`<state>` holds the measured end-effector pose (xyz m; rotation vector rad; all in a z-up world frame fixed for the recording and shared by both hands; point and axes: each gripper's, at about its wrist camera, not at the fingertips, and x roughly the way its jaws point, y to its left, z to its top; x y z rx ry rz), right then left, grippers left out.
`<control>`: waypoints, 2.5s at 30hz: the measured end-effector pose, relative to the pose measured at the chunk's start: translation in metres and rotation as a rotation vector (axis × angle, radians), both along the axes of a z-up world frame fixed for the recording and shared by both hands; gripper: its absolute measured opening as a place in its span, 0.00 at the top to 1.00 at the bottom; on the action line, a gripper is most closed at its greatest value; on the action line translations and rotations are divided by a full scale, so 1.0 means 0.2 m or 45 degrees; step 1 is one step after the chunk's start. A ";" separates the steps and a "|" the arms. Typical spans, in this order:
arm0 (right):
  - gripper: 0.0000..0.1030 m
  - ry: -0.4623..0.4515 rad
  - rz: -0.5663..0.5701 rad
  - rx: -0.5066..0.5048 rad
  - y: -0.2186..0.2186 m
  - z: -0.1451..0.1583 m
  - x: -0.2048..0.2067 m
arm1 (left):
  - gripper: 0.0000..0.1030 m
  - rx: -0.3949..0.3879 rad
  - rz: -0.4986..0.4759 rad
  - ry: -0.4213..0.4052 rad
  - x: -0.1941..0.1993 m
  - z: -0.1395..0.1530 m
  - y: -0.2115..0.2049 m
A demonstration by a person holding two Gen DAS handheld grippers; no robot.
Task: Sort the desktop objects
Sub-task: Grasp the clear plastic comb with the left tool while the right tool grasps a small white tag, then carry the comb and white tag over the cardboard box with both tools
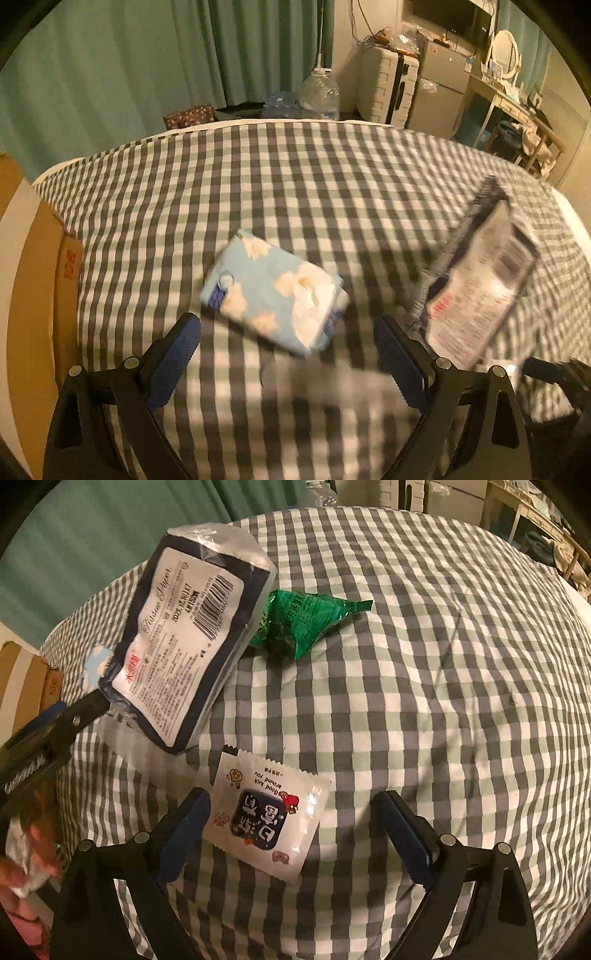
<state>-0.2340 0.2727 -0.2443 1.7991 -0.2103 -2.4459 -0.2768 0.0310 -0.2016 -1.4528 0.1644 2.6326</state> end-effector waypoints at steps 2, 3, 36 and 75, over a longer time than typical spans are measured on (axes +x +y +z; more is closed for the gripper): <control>0.10 0.004 0.027 0.041 -0.03 -0.01 0.01 | 0.06 -0.014 -0.001 -0.024 -0.05 -0.05 0.00; 0.10 0.006 0.033 0.058 -0.04 -0.01 0.02 | 0.06 -0.015 0.006 -0.054 -0.08 -0.09 -0.01; 0.96 0.274 0.001 -0.087 0.14 0.34 0.26 | 0.48 0.180 -0.059 -0.062 0.12 0.07 -0.21; 0.96 0.302 -0.060 0.025 0.15 0.31 0.18 | 0.28 0.494 0.186 -0.396 0.23 -0.06 0.11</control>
